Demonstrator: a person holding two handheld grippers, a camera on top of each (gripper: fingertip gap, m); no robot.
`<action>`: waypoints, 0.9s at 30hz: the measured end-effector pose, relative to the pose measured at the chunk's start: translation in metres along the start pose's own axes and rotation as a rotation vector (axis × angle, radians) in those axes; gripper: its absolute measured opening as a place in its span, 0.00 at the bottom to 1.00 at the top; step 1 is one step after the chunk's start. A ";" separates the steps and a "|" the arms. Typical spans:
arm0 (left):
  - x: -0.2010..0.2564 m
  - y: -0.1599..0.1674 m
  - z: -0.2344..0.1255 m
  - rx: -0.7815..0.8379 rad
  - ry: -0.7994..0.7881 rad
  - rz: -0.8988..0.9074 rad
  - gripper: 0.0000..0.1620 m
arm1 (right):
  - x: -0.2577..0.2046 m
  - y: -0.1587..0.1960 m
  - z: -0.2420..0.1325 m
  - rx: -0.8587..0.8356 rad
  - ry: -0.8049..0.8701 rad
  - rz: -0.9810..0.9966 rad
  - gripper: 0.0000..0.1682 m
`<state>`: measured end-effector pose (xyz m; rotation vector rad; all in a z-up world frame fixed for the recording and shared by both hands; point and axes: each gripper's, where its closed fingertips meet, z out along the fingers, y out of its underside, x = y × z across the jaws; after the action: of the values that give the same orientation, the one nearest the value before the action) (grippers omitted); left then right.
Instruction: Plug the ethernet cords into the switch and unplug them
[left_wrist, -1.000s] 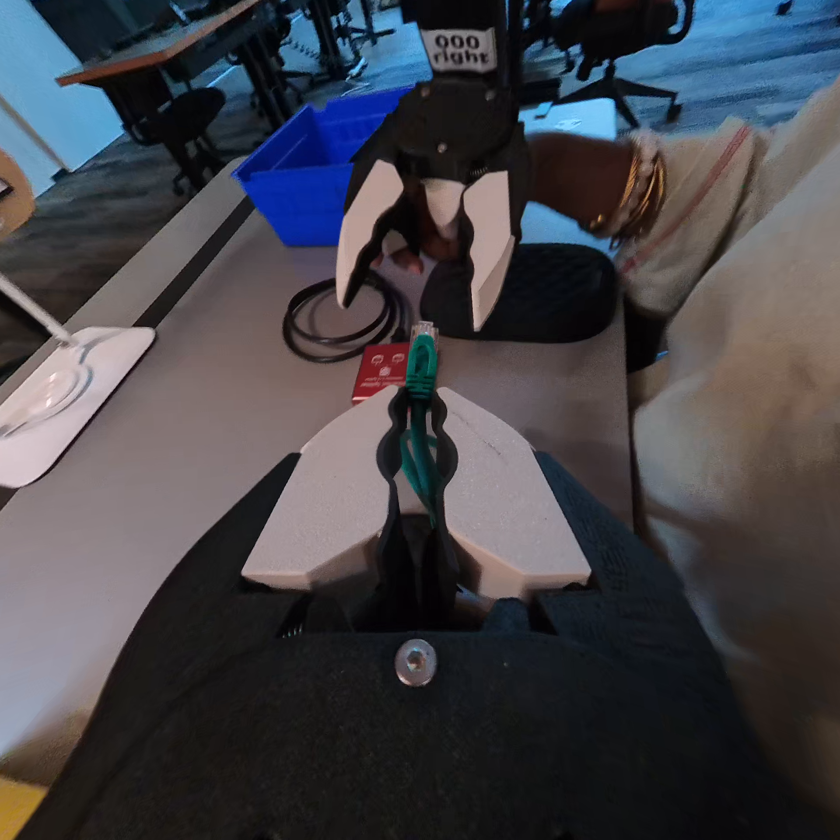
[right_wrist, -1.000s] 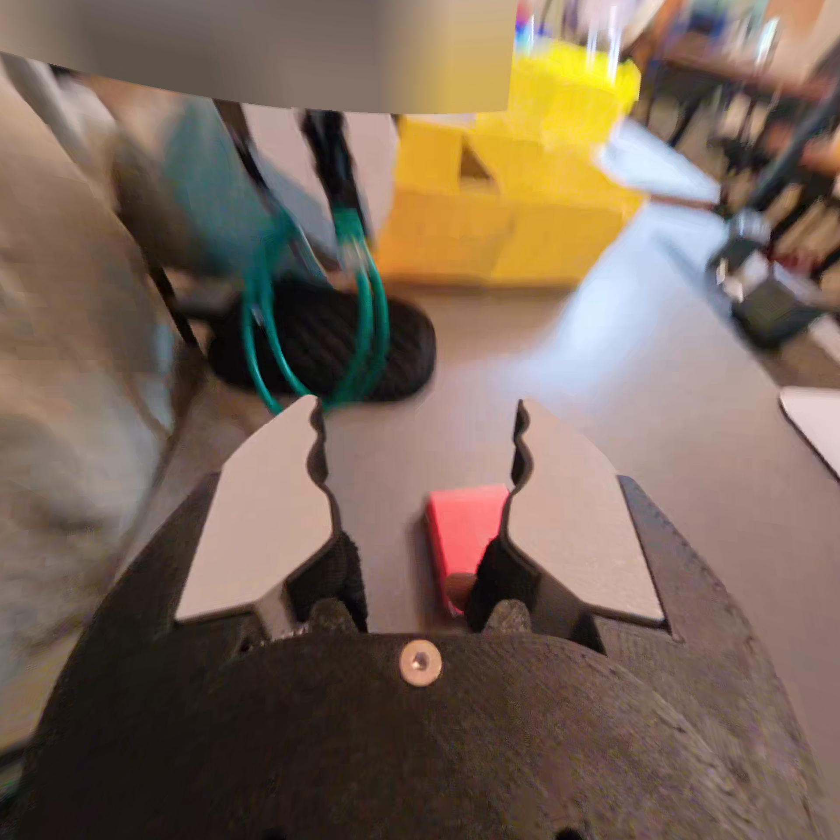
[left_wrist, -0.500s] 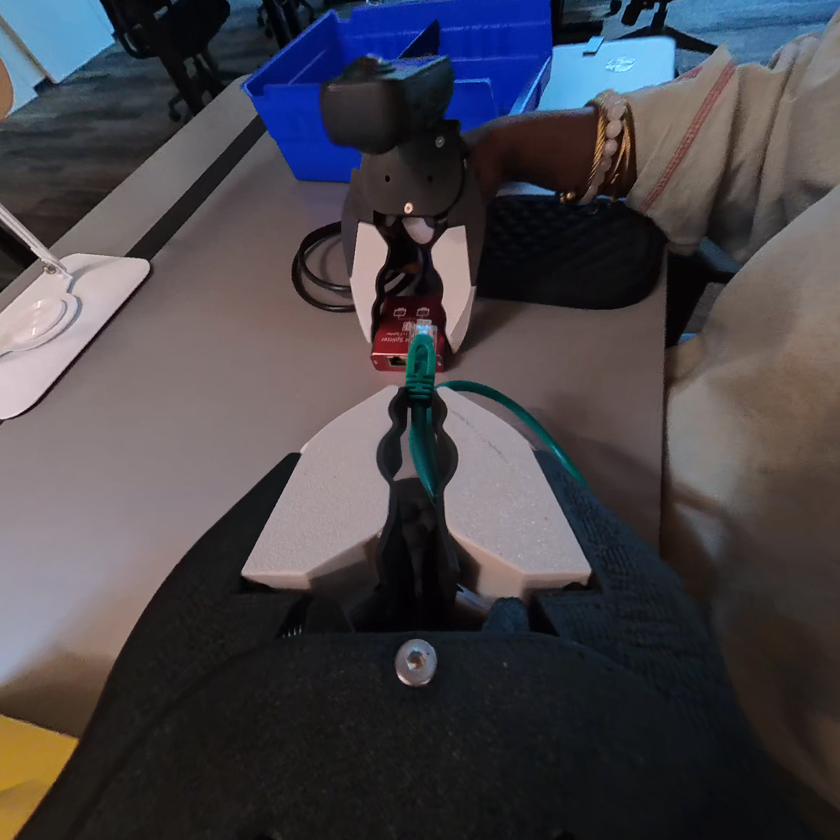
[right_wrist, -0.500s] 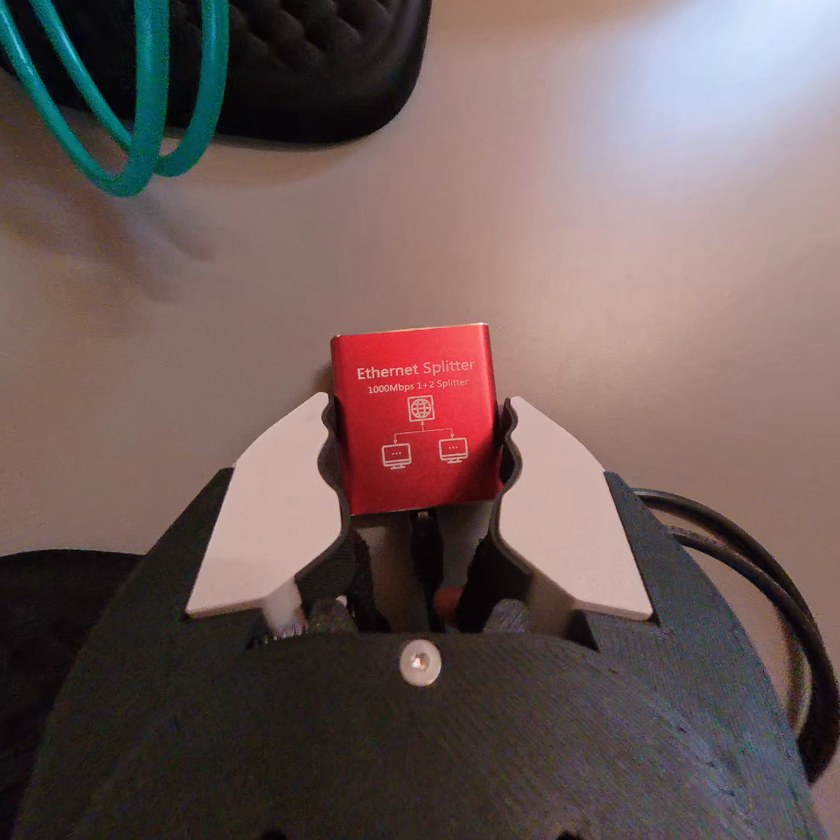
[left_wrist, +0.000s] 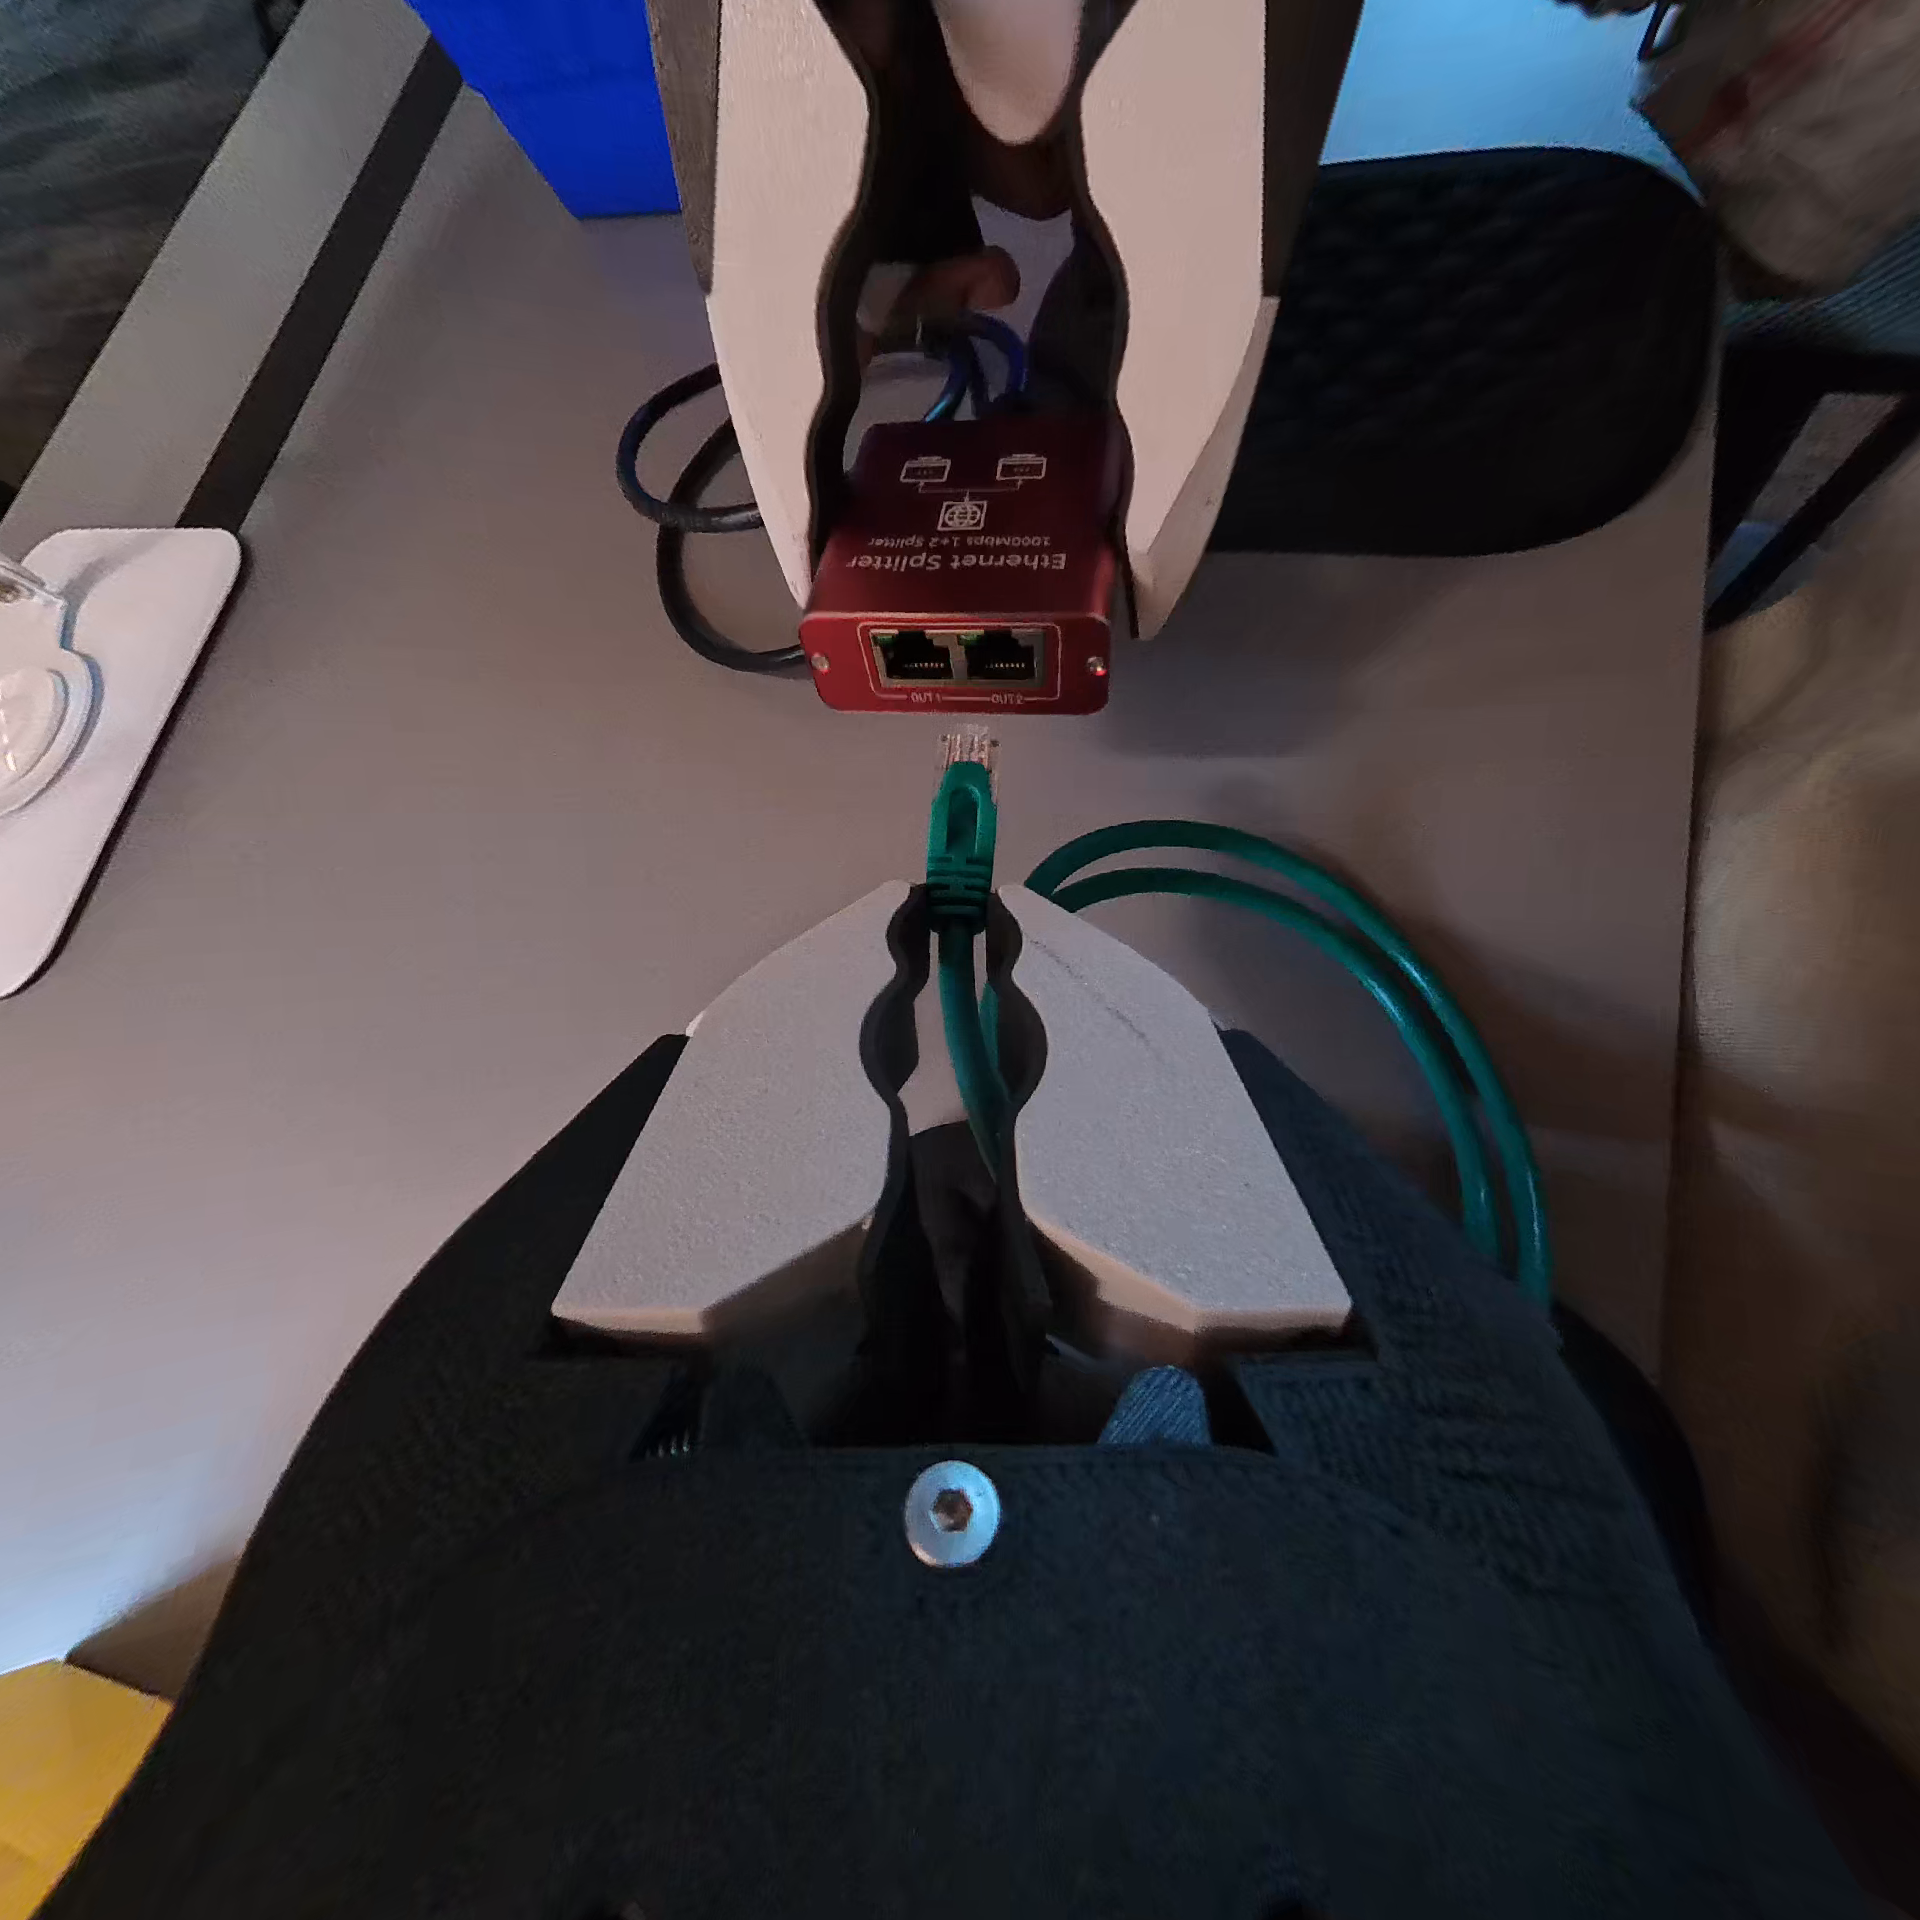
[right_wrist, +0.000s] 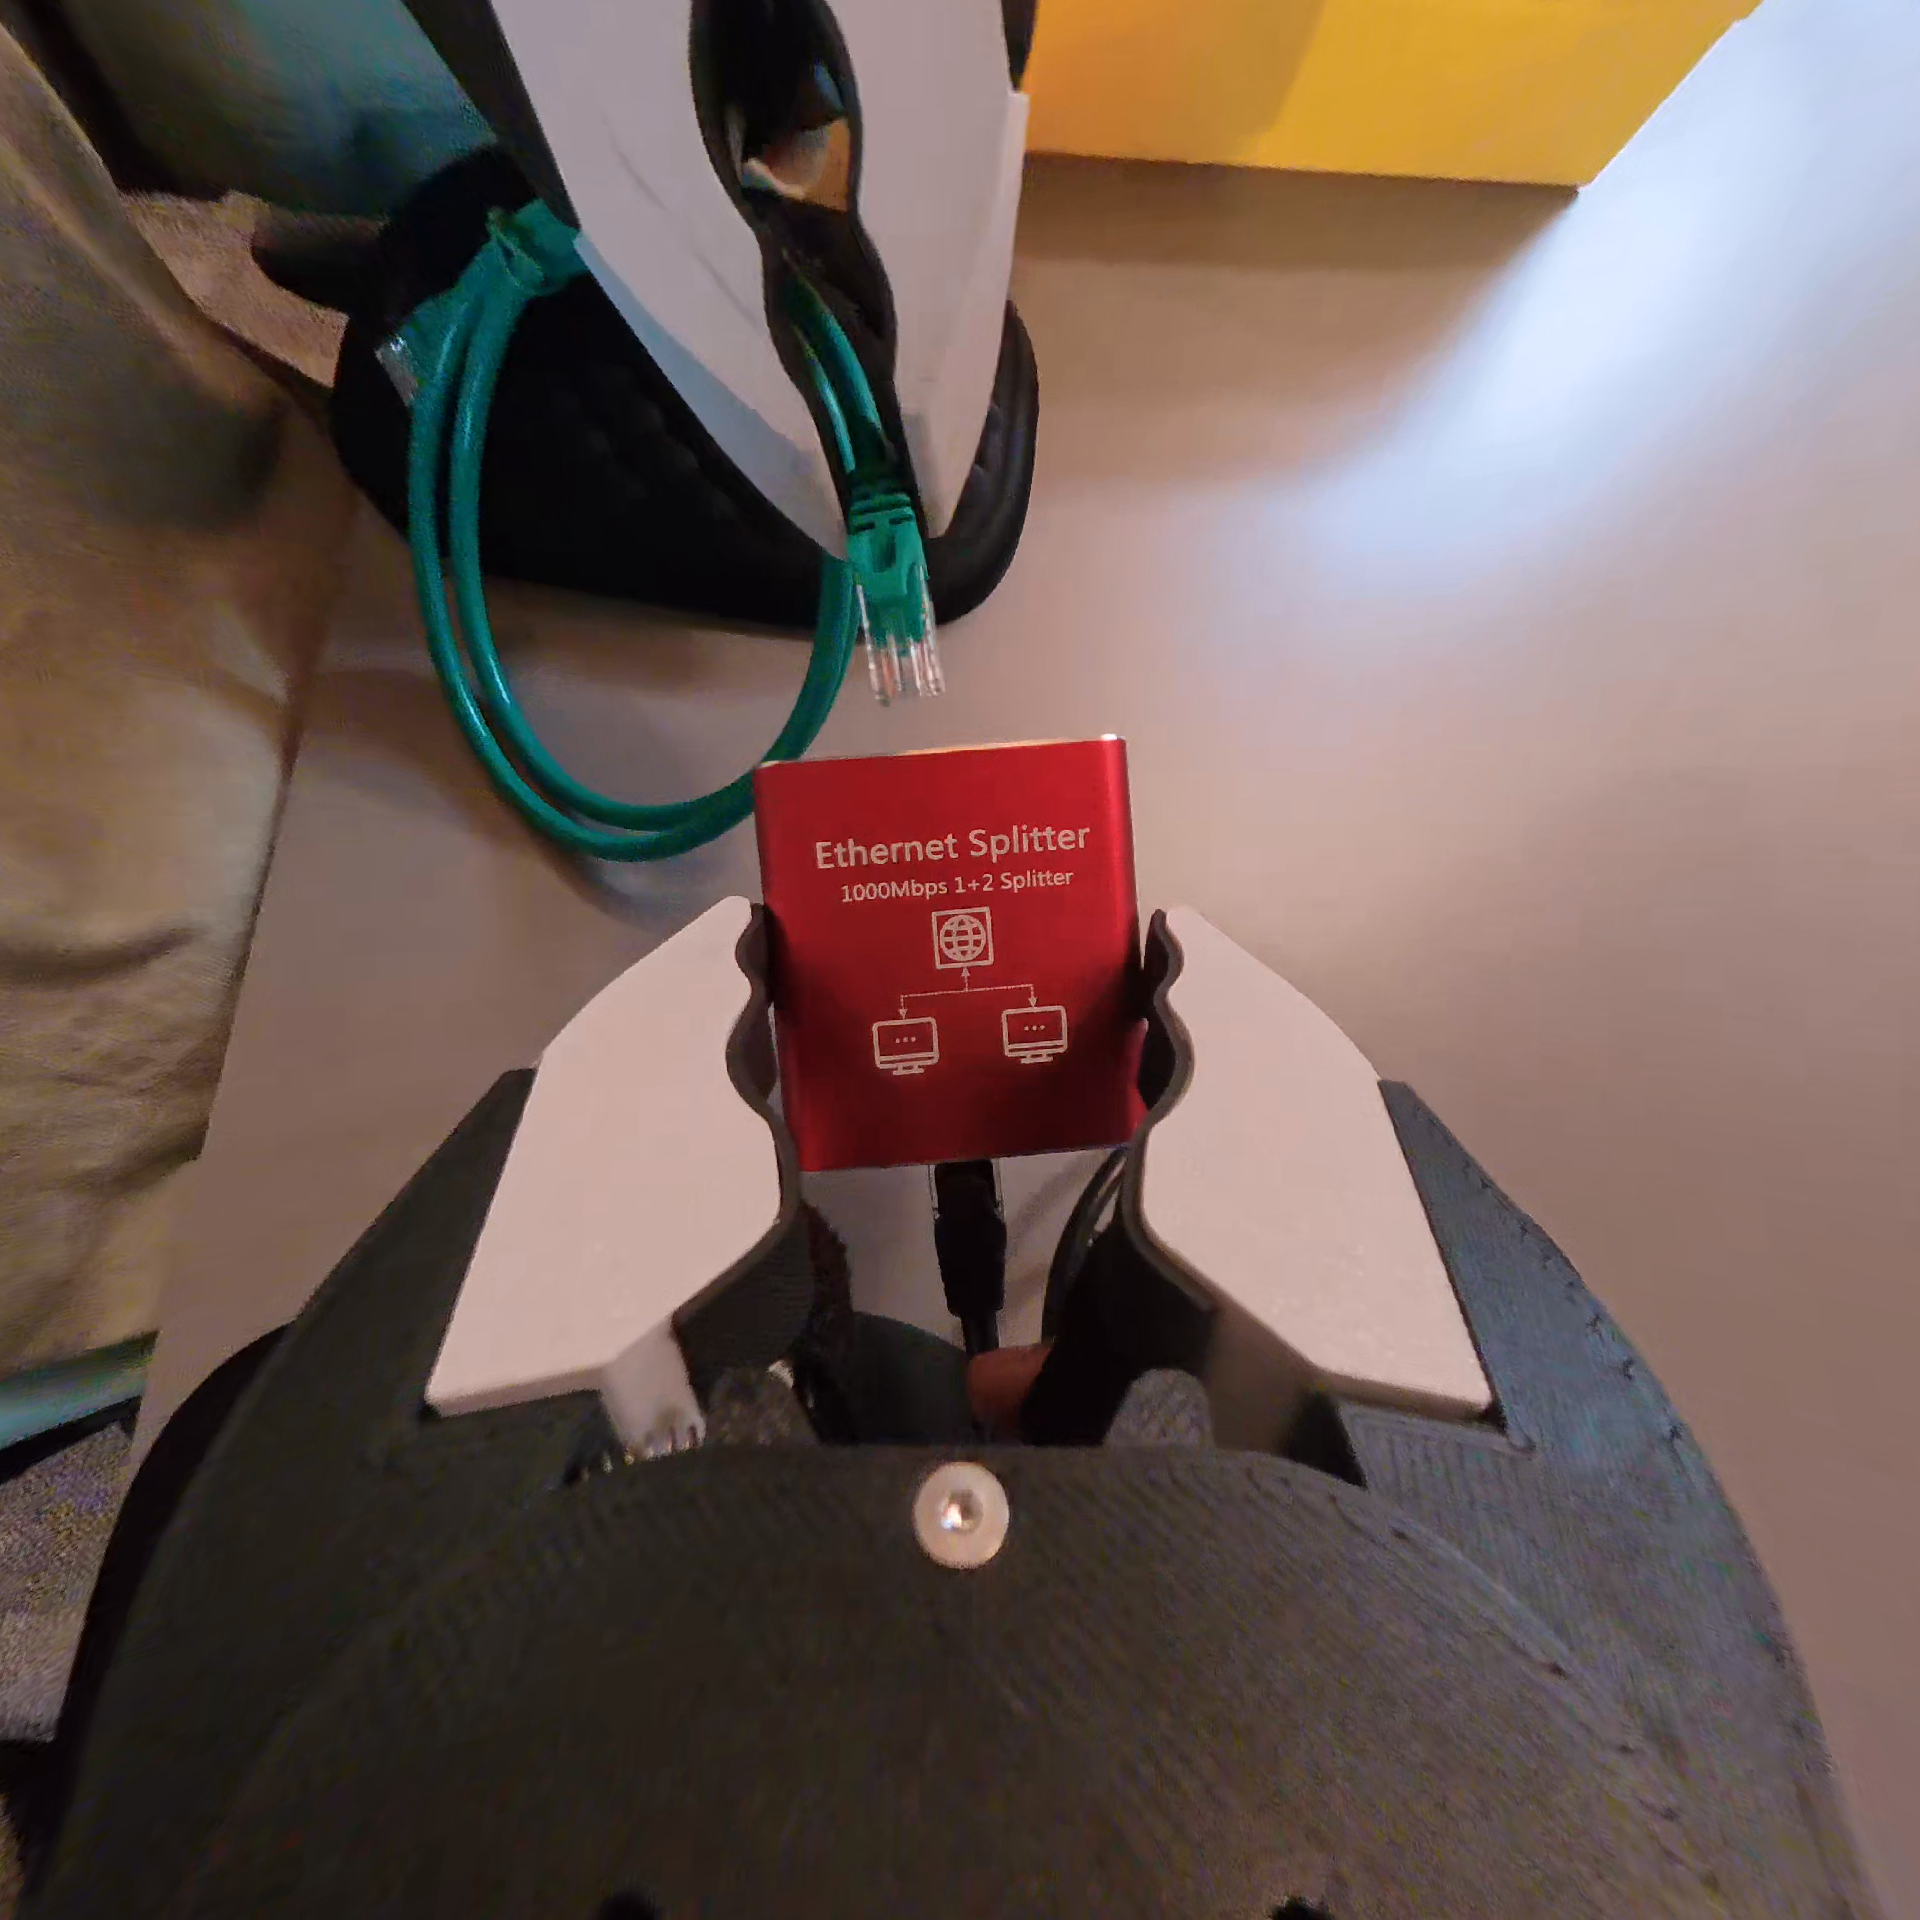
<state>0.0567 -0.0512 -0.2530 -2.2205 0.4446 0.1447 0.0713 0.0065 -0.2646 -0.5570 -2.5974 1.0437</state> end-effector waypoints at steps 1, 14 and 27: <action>0.001 0.000 0.001 -0.003 0.003 0.008 0.06 | -0.002 0.000 0.001 -0.019 0.000 -0.004 0.41; 0.007 -0.002 0.006 -0.006 0.002 0.059 0.06 | 0.000 0.000 0.007 -0.079 0.100 -0.080 0.41; 0.011 -0.005 0.010 0.007 0.019 0.098 0.06 | -0.004 -0.002 0.013 -0.074 0.145 -0.139 0.41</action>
<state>0.0695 -0.0440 -0.2588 -2.1957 0.5641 0.1734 0.0691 -0.0037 -0.2727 -0.4442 -2.5143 0.8343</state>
